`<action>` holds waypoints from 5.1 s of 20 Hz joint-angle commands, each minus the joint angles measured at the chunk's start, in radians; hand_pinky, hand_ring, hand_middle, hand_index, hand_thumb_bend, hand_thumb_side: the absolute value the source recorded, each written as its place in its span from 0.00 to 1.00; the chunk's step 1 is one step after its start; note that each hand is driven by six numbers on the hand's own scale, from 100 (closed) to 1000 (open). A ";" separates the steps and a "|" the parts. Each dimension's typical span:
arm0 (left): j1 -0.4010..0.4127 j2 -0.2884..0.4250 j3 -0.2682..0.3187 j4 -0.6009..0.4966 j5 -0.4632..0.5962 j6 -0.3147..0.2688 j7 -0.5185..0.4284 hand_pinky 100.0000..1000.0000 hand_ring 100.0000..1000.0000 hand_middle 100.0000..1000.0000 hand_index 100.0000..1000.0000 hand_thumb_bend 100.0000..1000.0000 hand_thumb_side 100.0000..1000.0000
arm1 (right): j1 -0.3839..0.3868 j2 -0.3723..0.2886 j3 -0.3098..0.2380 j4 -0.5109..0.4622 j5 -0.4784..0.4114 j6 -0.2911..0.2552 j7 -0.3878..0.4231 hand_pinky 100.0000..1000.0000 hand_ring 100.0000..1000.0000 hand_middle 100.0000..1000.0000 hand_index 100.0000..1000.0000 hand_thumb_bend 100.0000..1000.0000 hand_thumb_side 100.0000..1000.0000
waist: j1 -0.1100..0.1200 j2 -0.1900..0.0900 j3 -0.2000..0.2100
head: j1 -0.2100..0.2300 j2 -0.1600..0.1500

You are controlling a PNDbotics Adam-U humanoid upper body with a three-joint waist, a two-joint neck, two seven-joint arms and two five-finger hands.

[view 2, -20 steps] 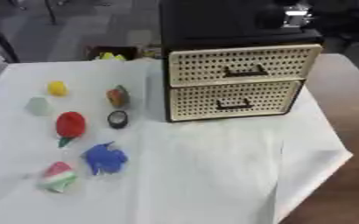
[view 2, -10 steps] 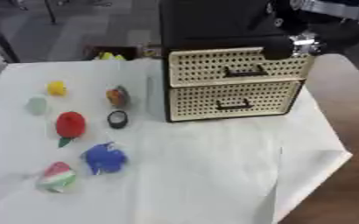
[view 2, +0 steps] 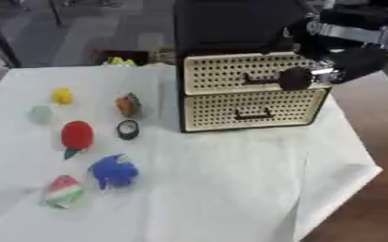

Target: Pick up objects from table and place into drawer.

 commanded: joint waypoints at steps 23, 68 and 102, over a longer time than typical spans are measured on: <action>-0.007 0.016 -0.004 -0.013 0.000 0.005 -0.014 0.52 0.61 0.60 0.74 0.00 0.82 | -0.094 0.019 0.067 0.129 0.091 0.058 0.094 0.00 0.00 0.00 0.79 1.00 0.82 | 0.004 -0.004 0.010 | -0.008 -0.009; -0.008 0.008 -0.005 -0.013 0.004 0.011 -0.020 0.52 0.61 0.60 0.74 0.00 0.82 | -0.135 0.036 0.122 0.208 0.340 -0.049 0.117 0.00 0.00 0.00 0.85 1.00 0.81 | 0.006 0.002 0.022 | -0.007 -0.029; -0.008 0.007 -0.005 -0.013 0.004 0.011 -0.022 0.52 0.61 0.60 0.73 0.00 0.82 | -0.134 0.044 0.169 0.279 0.418 -0.067 0.130 0.00 0.00 0.00 0.82 1.00 0.74 | 0.005 0.004 0.026 | -0.009 -0.034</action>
